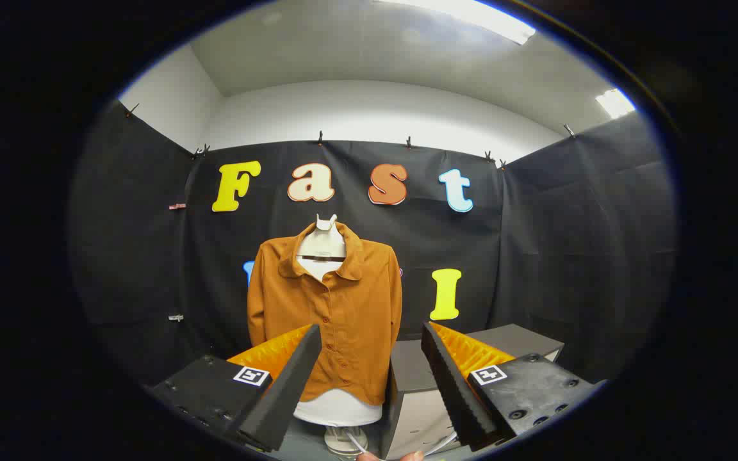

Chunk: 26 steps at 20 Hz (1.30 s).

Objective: Iron the clothes twice with a garment steamer, once on the left side and once on the right side.

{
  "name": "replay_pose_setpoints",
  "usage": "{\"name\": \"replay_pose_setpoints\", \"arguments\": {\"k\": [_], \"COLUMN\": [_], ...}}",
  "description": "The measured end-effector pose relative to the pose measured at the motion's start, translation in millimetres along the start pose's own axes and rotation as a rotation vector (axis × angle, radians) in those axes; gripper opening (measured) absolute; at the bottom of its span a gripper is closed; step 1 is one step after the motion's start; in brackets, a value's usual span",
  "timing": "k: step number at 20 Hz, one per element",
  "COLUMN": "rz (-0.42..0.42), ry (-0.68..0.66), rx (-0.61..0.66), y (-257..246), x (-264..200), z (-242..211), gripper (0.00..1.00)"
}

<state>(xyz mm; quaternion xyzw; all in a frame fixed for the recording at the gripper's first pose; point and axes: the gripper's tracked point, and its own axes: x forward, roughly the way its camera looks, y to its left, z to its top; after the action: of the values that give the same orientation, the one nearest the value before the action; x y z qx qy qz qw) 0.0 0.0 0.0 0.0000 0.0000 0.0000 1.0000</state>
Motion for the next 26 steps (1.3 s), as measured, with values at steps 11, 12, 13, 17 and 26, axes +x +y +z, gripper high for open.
{"name": "replay_pose_setpoints", "arguments": {"k": [11,12,13,17,26], "rz": [-0.01,-0.009,-0.016,0.001,0.008], "ry": [-0.032,-0.046,-0.06,-0.034,0.002], "rx": [-0.008,-0.022,-0.038,-0.028,-0.02], "y": [-2,-1,-1,12,-5], "x": [-1,1,2,8,34], "z": [25,28,30,17,21], "gripper": [0.98,0.98,0.98,0.98,0.98]}}
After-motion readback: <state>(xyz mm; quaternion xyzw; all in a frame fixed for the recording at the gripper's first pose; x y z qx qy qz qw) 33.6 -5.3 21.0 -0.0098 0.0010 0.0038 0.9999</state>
